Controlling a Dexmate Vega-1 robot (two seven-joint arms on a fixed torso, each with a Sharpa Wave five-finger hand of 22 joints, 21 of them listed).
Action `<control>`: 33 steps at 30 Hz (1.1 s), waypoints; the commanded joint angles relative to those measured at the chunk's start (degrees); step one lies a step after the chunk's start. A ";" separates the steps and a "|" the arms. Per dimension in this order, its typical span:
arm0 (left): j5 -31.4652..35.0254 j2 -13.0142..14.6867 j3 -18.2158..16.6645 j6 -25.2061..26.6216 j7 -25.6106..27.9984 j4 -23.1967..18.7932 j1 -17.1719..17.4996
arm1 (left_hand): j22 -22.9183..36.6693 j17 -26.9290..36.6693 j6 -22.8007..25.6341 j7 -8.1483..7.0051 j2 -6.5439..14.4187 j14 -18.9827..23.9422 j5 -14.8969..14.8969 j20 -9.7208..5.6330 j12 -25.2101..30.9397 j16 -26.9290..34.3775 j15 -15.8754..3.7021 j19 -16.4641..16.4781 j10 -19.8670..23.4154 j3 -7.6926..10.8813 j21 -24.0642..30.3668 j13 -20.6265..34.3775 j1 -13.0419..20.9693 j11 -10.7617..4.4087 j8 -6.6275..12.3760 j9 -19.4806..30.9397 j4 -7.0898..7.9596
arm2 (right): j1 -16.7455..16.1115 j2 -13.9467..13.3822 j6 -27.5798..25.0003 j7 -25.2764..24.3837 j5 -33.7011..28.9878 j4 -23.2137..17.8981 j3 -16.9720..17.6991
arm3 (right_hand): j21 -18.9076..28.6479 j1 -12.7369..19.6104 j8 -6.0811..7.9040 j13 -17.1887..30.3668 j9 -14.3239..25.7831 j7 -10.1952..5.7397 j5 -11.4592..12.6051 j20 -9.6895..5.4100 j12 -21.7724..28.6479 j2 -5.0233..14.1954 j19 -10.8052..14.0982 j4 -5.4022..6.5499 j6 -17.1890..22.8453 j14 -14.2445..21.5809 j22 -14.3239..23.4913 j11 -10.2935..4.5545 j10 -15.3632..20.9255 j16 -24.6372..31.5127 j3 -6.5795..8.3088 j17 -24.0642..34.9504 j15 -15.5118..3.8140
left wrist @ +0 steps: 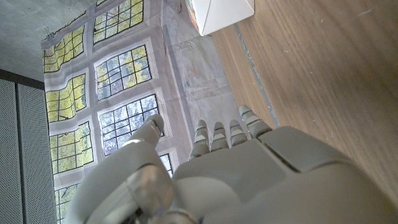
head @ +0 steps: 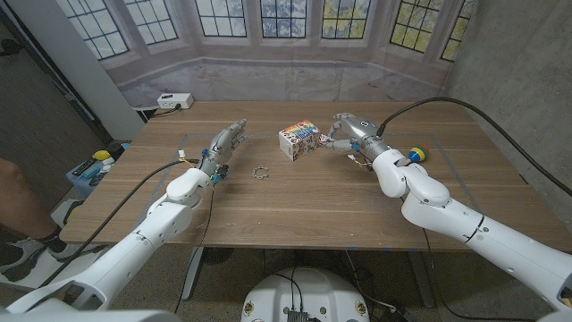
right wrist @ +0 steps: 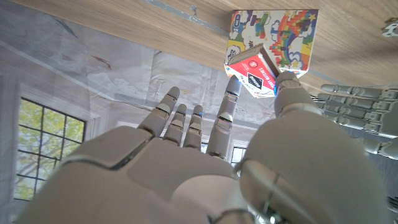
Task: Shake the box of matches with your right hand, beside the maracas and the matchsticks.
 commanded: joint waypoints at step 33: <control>0.41 -1.14 0.80 -0.07 -0.38 2.48 -2.21 | 0.34 0.27 0.35 0.19 -0.10 -0.19 0.44 0.59 0.53 0.09 0.25 0.04 -0.06 -0.27 -0.11 0.33 0.67 0.04 0.34 0.08 -0.10 | -3.27 -0.63 6.44 8.48 -3.20 -2.69 0.31 | -0.06 0.32 -0.39 0.02 0.19 0.27 -0.18 0.68 -0.10 0.48 0.30 0.09 -0.38 0.76 0.29 0.57 0.60 0.03 -0.10 0.13 0.02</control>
